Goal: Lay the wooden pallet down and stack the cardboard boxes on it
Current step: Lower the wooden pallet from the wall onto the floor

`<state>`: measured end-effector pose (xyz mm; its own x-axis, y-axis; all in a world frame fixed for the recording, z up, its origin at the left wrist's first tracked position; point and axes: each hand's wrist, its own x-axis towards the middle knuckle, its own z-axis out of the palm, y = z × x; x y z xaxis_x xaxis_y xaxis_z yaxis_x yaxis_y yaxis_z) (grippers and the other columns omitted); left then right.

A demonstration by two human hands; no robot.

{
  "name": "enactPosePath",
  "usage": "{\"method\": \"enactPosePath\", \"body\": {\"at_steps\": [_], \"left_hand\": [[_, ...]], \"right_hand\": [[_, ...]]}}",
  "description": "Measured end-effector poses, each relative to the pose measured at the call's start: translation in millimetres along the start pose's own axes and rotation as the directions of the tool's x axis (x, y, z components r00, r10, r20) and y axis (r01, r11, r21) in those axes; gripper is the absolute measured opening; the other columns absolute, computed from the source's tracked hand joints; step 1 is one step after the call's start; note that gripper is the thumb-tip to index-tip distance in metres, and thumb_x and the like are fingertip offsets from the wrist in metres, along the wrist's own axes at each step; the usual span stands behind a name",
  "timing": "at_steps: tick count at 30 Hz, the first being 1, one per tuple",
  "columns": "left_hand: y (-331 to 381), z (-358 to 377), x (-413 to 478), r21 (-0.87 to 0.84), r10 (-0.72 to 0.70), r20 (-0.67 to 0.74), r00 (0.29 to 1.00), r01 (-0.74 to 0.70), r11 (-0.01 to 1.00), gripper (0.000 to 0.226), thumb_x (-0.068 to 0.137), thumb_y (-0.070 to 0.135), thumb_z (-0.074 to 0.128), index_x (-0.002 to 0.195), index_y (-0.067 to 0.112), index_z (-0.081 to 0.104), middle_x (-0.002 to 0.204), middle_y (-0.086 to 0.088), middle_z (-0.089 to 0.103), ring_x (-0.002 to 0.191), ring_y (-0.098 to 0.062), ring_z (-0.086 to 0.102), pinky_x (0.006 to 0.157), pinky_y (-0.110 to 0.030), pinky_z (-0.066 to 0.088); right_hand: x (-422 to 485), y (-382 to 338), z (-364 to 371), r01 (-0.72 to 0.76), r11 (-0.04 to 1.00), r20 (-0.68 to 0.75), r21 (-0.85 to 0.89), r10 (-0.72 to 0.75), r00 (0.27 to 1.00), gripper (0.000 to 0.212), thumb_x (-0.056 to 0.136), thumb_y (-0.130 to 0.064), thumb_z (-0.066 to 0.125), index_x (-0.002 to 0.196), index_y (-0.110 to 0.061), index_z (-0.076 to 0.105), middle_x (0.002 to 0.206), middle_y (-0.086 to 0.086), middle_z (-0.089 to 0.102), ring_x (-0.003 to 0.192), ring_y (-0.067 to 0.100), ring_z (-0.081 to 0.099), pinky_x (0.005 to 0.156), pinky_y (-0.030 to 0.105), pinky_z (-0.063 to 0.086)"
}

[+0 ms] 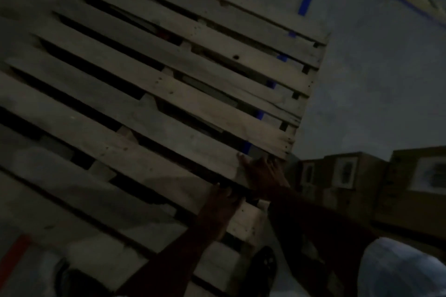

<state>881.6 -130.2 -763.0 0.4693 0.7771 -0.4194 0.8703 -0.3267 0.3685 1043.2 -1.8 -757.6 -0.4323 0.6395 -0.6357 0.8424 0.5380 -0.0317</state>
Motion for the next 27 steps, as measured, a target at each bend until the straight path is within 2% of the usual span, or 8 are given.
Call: {"method": "enactPosePath", "body": {"at_steps": [4,7,11,13,15,18,21,27], "left_hand": [[-2.7,74.2,40.9,0.155,-0.043,0.184,0.982,0.014,0.988,0.045,0.073,0.037,0.052,0.107,0.020,0.078,0.103,-0.002,0.075,0.099,-0.030,0.063,0.094,-0.051,0.039],[-9.8,90.1,60.4,0.067,-0.057,0.197,0.979,0.044,0.997,0.053,0.074,0.039,0.040,0.104,0.022,0.080,0.100,0.001,0.076,0.101,-0.028,0.068,0.096,-0.051,0.052],[-21.2,111.3,81.0,0.185,-0.054,0.217,0.975,0.013,0.983,0.049,0.092,0.029,0.048,0.138,0.020,0.061,0.153,-0.007,0.049,0.145,-0.032,0.041,0.123,-0.055,0.020],[-24.4,117.2,84.4,0.220,-0.021,0.191,0.981,-0.022,0.975,0.048,0.085,0.031,0.041,0.116,0.024,0.077,0.130,-0.001,0.069,0.123,-0.026,0.063,0.111,-0.046,0.027],[-26.1,122.3,70.7,0.185,0.045,0.210,0.977,-0.085,0.979,0.057,0.076,0.029,0.038,0.115,0.018,0.078,0.121,-0.006,0.073,0.111,-0.030,0.069,0.103,-0.048,0.033],[-51.4,125.8,34.6,0.176,0.088,0.031,0.996,-0.092,0.980,0.065,0.088,0.035,0.047,0.148,0.011,0.051,0.157,-0.013,0.045,0.146,-0.033,0.040,0.114,-0.053,0.027],[-83.9,125.1,-4.3,0.094,-0.083,-0.039,0.996,0.086,0.992,0.082,0.097,0.067,0.036,0.156,0.010,0.035,0.166,-0.014,0.027,0.156,-0.032,0.014,0.120,-0.061,0.022],[-150.8,114.5,-65.9,0.015,-0.362,-0.113,0.925,0.366,0.931,0.109,0.082,0.083,0.050,0.159,0.009,0.027,0.168,-0.021,0.015,0.156,-0.039,0.011,0.120,-0.063,0.019]], "right_hand": [[40.9,16.7,73.2,-0.031,0.973,-0.028,0.229,0.038,0.999,0.094,0.087,-0.055,0.058,0.160,-0.033,0.003,0.135,0.022,0.051,0.115,0.047,0.054,0.093,0.051,0.048],[63.4,30.1,102.6,-0.001,0.990,-0.066,0.143,0.011,0.998,0.101,0.083,-0.059,0.062,0.160,-0.035,0.002,0.132,0.024,0.048,0.112,0.049,0.052,0.092,0.054,0.046],[73.3,31.2,119.1,0.031,0.999,-0.123,0.042,-0.025,0.992,0.102,0.078,-0.067,0.062,0.159,-0.039,0.007,0.120,0.019,0.050,0.105,0.046,0.054,0.094,0.053,0.044],[70.7,30.4,122.6,0.017,0.998,-0.166,0.059,-0.007,0.986,0.094,0.080,-0.066,0.058,0.158,-0.034,0.018,0.116,0.017,0.051,0.100,0.043,0.053,0.093,0.050,0.042],[62.6,28.2,126.9,0.019,0.997,-0.214,0.075,-0.002,0.977,0.093,0.081,-0.068,0.054,0.159,-0.027,0.023,0.128,0.023,0.048,0.113,0.047,0.050,0.100,0.053,0.038],[42.8,6.5,139.7,-0.094,0.986,-0.242,0.139,0.126,0.962,0.085,0.091,-0.053,0.057,0.158,-0.012,0.025,0.156,0.037,0.023,0.145,0.055,0.022,0.115,0.062,0.024],[17.4,-42.6,152.4,-0.182,0.918,-0.267,0.352,0.285,0.920,0.073,0.098,-0.044,0.045,0.157,-0.004,0.026,0.161,0.034,0.013,0.149,0.053,0.011,0.117,0.064,0.018],[-23.4,-133.7,187.5,-0.112,0.912,-0.231,0.395,0.216,0.949,0.105,0.085,-0.083,0.041,0.158,-0.010,0.022,0.165,0.026,0.004,0.153,0.044,0.001,0.119,0.061,0.018]]}}
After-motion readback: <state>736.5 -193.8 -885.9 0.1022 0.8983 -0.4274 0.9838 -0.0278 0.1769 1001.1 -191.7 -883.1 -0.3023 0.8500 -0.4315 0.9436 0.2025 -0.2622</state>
